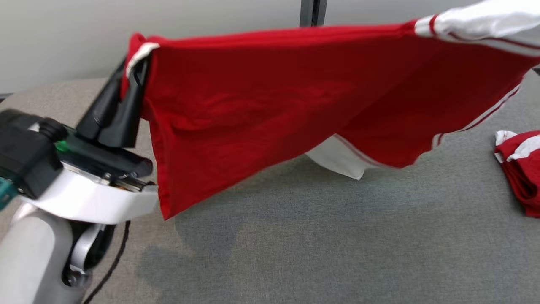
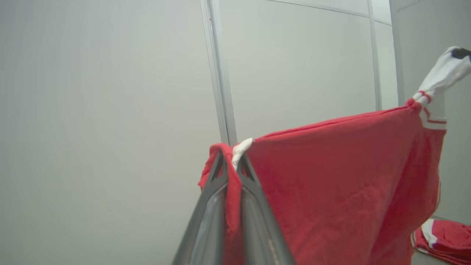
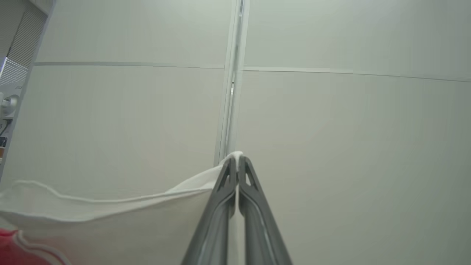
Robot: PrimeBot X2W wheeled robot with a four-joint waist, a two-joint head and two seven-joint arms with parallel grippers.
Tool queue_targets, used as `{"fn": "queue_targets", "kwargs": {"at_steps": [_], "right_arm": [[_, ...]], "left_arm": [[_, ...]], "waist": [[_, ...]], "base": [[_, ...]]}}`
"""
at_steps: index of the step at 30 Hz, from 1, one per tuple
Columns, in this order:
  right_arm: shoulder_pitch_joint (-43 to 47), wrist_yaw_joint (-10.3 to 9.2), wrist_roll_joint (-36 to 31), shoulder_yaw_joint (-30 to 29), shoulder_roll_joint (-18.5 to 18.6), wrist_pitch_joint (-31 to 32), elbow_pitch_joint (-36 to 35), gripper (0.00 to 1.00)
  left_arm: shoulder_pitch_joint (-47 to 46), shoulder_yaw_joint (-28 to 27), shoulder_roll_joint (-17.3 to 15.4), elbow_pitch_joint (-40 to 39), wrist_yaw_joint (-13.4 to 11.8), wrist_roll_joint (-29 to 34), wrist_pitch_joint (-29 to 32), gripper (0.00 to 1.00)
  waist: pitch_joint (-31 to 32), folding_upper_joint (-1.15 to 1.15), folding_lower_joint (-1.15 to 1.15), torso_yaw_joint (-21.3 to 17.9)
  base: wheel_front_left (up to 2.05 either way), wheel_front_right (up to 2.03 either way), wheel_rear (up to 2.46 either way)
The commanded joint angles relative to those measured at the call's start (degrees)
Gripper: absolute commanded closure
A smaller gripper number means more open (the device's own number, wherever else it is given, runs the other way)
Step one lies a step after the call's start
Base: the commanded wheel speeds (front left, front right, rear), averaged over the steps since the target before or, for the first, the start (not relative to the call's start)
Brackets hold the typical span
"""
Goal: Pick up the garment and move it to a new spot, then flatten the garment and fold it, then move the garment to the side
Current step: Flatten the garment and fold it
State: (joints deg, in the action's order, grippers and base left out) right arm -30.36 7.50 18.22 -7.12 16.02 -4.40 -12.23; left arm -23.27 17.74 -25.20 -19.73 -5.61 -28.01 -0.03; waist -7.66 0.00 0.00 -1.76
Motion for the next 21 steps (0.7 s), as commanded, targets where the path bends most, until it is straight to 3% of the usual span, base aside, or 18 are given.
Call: {"fn": "queue_targets", "kwargs": {"at_steps": [1,10,21], "right_arm": [[-1.3,-0.02,-0.4,-0.7,0.5,1.3,-1.6,1.00],[-4.2,-0.02,0.2,-1.1,0.9,4.9,-4.5,1.00],[-8.8,-0.02,2.5,0.7,1.5,4.9,0.4,1.00]], "left_arm": [[-1.5,-0.8,-0.7,-0.7,-0.4,0.4,0.3,1.00],[-4.8,-1.7,-1.2,-1.9,-0.2,-0.3,1.2,1.00],[-9.7,-2.4,-0.4,3.8,1.8,-2.7,0.1,1.00]], "waist": [[0.9,0.00,0.00,-0.5],[1.6,0.00,0.00,-1.2],[-2.5,0.00,0.00,-1.4]], "base": [[0.00,0.00,0.00],[0.00,0.00,0.00],[0.00,0.00,0.00]]}}
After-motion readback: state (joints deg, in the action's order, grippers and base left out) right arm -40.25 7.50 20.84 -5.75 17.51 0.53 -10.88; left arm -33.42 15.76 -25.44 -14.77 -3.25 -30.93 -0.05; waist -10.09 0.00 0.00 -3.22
